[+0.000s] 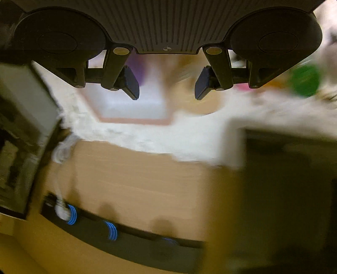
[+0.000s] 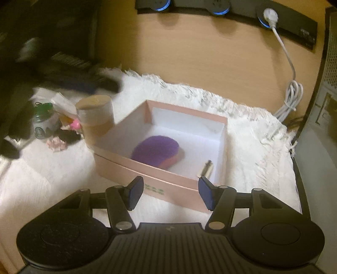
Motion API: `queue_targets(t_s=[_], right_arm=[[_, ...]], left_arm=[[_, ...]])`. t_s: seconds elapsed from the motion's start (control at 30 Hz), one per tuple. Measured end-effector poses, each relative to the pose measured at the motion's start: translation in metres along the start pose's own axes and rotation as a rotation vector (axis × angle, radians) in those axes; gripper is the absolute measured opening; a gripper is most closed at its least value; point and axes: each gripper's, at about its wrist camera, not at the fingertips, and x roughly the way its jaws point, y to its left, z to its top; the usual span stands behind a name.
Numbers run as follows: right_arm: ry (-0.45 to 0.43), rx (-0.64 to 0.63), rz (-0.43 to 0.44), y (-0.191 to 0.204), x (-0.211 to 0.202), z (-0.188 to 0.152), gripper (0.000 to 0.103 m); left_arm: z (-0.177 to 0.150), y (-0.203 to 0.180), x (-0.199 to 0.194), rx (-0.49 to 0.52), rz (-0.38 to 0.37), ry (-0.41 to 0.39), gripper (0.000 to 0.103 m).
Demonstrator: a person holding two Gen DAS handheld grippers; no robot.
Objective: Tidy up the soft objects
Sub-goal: 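Grasp the lilac wrist band with the left tool while the right tool grasps the earphone cord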
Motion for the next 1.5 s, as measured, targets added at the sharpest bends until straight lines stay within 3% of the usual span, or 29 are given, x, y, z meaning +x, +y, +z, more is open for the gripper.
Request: queue_targets(t_s=[0.1, 0.23, 0.33, 0.4, 0.53, 0.67, 0.77, 0.8, 0.83, 0.87, 0.97, 1.1, 1.23, 1.33, 1.5], right_arm=[[-0.037, -0.037, 0.014, 0.026, -0.002, 0.005, 0.058], [-0.054, -0.097, 0.074, 0.074, -0.003, 0.011, 0.063], [-0.014, -0.165, 0.124, 0.117, 0.003, 0.013, 0.063], [0.002, -0.216, 0.145, 0.142, 0.007, 0.013, 0.063], [0.015, -0.255, 0.167, 0.179, 0.013, 0.012, 0.063], [0.022, -0.291, 0.175, 0.200, 0.018, 0.014, 0.063], [0.000, -0.323, 0.175, 0.207, 0.013, 0.020, 0.063], [-0.009, -0.335, 0.175, 0.208, 0.012, 0.025, 0.063], [-0.020, -0.350, 0.175, 0.210, 0.011, 0.032, 0.063], [-0.032, -0.365, 0.180, 0.213, 0.011, 0.043, 0.063], [-0.025, -0.374, 0.245, 0.223, 0.015, 0.089, 0.063], [0.062, -0.364, 0.351, 0.253, 0.042, 0.158, 0.063], [0.245, -0.409, 0.423, 0.304, 0.102, 0.212, 0.063], [0.326, -0.476, 0.415, 0.338, 0.142, 0.223, 0.061], [0.340, -0.550, 0.321, 0.373, 0.190, 0.220, 0.054]], left_arm=[[-0.024, 0.059, -0.032, -0.090, 0.119, -0.017, 0.064], [-0.055, 0.157, -0.068, -0.331, 0.300, -0.038, 0.063], [-0.070, 0.222, -0.085, -0.552, 0.294, -0.042, 0.063], [-0.070, 0.246, -0.091, -0.622, 0.263, -0.069, 0.063], [-0.046, 0.263, -0.084, -0.557, 0.214, -0.078, 0.063], [-0.039, 0.261, -0.053, -0.431, 0.298, 0.052, 0.063], [-0.048, 0.266, -0.037, -0.420, 0.270, 0.108, 0.062], [-0.052, 0.268, -0.036, -0.428, 0.249, 0.113, 0.055], [-0.052, 0.270, -0.036, -0.433, 0.234, 0.112, 0.037], [-0.054, 0.271, -0.037, -0.435, 0.219, 0.107, 0.025], [-0.058, 0.274, -0.048, -0.449, 0.193, 0.078, 0.021], [-0.065, 0.283, -0.071, -0.497, 0.195, 0.030, 0.021], [-0.079, 0.289, -0.108, -0.575, 0.176, -0.020, 0.021], [-0.090, 0.291, -0.130, -0.596, 0.190, -0.024, 0.021], [-0.108, 0.299, -0.157, -0.631, 0.234, -0.015, 0.021]])
